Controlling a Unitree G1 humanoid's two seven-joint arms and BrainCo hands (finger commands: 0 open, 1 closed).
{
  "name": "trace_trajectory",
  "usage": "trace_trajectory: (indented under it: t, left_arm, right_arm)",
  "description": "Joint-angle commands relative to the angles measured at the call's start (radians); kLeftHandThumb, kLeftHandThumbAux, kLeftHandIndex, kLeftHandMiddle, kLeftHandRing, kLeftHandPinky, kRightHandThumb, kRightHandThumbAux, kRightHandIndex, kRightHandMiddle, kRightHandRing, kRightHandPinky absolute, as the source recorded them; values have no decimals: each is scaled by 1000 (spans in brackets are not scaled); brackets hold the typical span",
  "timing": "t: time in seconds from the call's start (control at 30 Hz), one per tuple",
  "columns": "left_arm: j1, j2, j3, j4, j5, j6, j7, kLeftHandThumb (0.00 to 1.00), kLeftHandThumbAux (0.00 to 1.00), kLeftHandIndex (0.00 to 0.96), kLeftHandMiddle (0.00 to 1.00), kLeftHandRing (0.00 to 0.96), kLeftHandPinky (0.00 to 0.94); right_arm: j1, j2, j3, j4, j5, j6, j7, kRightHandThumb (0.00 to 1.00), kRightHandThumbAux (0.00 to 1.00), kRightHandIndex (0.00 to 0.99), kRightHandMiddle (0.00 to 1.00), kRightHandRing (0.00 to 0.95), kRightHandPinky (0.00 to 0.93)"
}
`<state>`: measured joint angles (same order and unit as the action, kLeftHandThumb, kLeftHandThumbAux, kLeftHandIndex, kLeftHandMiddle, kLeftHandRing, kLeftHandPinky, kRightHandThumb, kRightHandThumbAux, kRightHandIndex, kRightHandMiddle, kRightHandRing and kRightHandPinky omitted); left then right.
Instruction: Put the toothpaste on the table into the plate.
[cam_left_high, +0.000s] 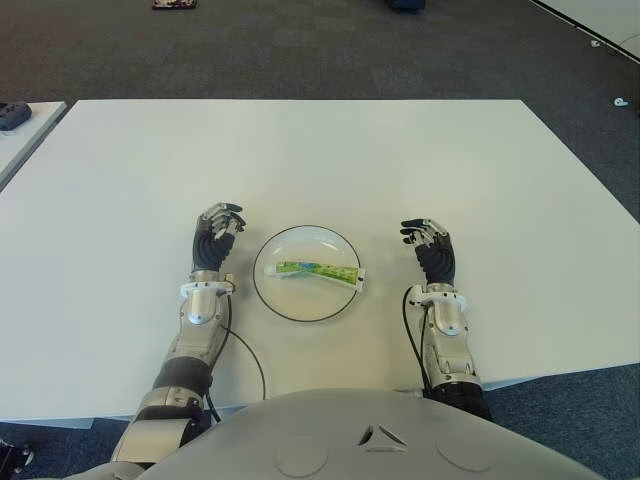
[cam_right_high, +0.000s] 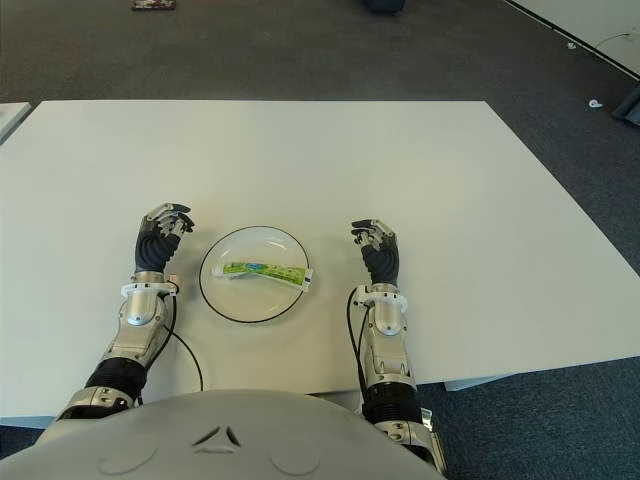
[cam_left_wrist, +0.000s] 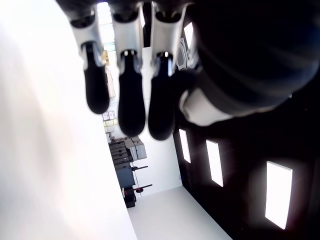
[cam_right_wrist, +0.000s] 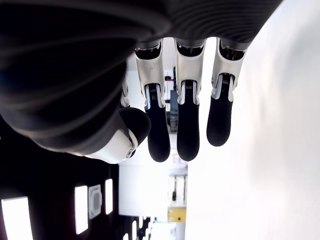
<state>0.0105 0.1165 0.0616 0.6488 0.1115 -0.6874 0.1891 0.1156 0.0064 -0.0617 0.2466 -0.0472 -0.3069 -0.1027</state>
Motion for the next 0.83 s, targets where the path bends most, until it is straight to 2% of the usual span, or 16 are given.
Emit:
trace_trajectory:
  t: [0.03, 0.53, 0.83]
  left_arm:
    - [45, -1, -5, 43, 14, 8, -2, 699, 718, 429, 571, 579, 554]
    - [61, -5, 1, 21, 17, -10, 12, 700, 717, 430, 577, 580, 559]
    - [84, -7, 6, -24, 12, 3, 8, 702, 717, 430, 576, 579, 561]
  right_arm:
    - [2, 6, 0, 7, 10, -7, 5, 706, 731, 424, 425, 410, 414]
    - [-9, 3, 5, 14, -6, 24, -2, 706, 732, 424, 424, 406, 413]
    - [-16, 0, 9, 21, -14, 33, -4, 706, 733, 424, 421, 407, 407]
